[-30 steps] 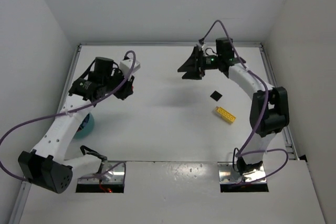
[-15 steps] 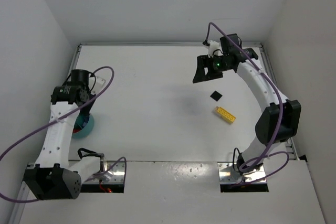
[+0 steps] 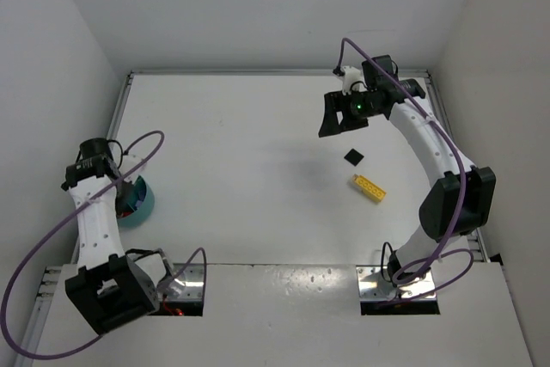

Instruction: Sort the legos into containers by color

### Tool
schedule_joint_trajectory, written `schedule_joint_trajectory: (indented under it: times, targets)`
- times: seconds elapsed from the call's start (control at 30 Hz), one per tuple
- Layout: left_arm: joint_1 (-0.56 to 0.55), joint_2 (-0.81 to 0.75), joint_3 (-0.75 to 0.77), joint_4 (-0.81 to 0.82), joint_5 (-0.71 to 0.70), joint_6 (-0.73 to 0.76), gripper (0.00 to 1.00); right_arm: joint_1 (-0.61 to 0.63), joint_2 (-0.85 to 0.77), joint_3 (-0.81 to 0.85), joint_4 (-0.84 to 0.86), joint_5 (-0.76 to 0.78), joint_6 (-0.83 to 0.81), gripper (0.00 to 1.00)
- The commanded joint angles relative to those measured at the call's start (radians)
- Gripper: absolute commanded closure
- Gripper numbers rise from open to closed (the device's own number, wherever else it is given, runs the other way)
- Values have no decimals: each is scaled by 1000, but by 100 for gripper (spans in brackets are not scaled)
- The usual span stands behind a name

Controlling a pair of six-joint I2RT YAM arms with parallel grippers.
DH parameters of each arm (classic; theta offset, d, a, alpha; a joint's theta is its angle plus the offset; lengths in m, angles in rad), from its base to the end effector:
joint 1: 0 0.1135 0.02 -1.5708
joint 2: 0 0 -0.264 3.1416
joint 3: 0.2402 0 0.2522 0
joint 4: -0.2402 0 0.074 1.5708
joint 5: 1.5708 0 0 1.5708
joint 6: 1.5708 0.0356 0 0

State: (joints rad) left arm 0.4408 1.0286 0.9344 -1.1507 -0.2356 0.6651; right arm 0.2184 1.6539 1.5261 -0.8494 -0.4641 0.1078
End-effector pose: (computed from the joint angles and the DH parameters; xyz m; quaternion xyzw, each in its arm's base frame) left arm 0.1485 0.0792 0.2734 0.0907 0.9759 0.1833 0.0762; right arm 0.3399 0.0918 0.3171 -0.1186 0.9255 0.2632 0.2451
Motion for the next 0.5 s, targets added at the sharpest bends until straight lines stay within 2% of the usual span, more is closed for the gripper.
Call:
schedule_joint_trajectory:
  times: [0.0,0.2,0.47]
  targets:
    - [67,28,11,48,96,62,98,1,-11,-1,0,4,-16,29]
    - [140,70,20,66,192,117,97,1,-2,-11,0,4,-16,29]
    - [150,102,20,75,265,108,94,1,7,-11,0,4,-16,29]
